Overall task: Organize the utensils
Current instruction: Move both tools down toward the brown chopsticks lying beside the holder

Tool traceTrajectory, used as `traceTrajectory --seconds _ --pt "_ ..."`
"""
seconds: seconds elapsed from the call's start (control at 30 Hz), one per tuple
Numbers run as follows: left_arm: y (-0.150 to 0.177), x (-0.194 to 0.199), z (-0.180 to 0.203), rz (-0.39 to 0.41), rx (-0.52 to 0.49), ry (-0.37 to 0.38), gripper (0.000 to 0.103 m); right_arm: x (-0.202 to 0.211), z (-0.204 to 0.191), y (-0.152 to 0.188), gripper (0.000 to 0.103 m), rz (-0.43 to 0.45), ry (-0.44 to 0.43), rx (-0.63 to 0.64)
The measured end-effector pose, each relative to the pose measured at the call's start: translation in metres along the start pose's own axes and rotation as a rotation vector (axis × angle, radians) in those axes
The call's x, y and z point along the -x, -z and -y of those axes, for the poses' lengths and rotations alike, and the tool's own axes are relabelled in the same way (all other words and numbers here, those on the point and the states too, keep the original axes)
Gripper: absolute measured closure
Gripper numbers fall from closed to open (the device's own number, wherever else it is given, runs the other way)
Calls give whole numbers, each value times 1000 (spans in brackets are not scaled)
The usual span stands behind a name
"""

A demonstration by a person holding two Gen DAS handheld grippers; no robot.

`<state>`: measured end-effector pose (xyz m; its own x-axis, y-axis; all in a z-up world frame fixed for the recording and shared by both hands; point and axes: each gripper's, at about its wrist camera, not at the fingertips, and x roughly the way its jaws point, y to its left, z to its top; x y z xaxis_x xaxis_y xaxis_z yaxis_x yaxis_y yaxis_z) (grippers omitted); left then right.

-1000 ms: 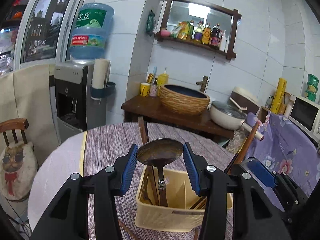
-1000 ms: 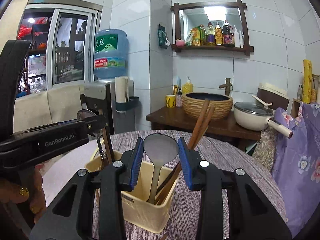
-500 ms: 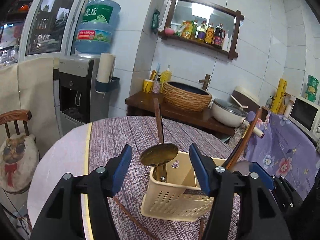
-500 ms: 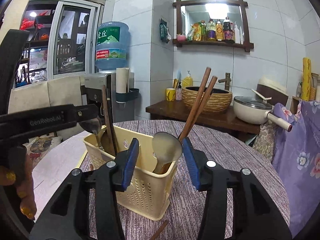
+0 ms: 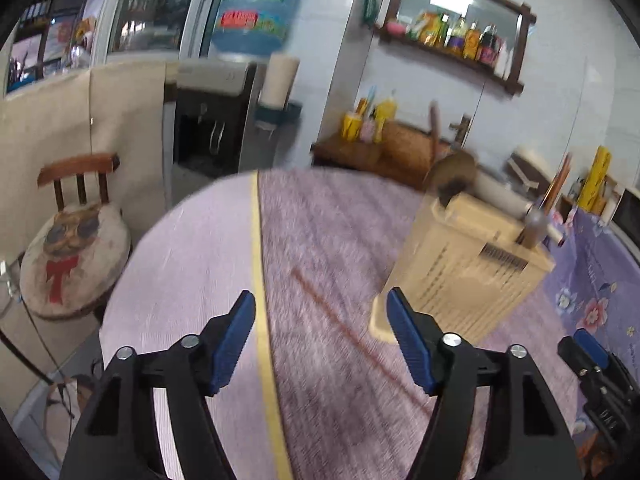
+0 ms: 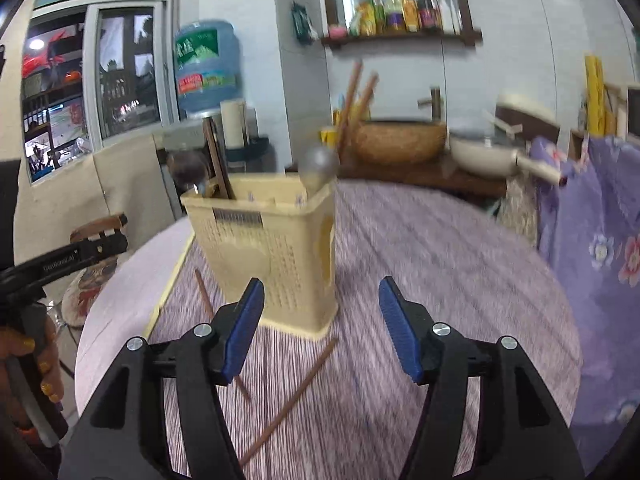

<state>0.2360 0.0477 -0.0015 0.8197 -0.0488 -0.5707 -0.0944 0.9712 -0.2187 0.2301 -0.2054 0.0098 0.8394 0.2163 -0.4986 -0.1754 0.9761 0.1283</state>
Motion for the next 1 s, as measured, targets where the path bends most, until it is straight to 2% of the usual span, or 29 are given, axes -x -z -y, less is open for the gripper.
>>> traceTrajectory --seconds 0.07,0.23,0.47,0.63,0.73,0.8,0.9,0.97,1.0 --pt "10 -13 -7 -61 12 -4 47 -6 3 13 43 -45 1 -22" --pt "14 -41 -5 -137 0 -13 48 -14 5 32 43 -108 -6 -46" --pt "33 -63 40 -233 -104 24 46 -15 16 38 43 -130 13 -75" --pt "49 -75 70 -266 -225 -40 43 -16 21 40 43 -142 18 -94" --pt "56 -80 79 -292 -254 -58 43 -17 22 41 43 -151 18 -101" --pt "60 -79 80 -282 -284 -83 43 -18 21 40 43 -155 17 -98" --pt "61 -74 76 -281 -286 -75 54 -20 19 40 43 -159 17 -93" --pt "64 -67 71 -282 -286 -78 71 -22 18 40 43 -168 15 -93" --pt "65 -63 67 -282 -288 -77 74 -23 17 40 43 -173 12 -93"
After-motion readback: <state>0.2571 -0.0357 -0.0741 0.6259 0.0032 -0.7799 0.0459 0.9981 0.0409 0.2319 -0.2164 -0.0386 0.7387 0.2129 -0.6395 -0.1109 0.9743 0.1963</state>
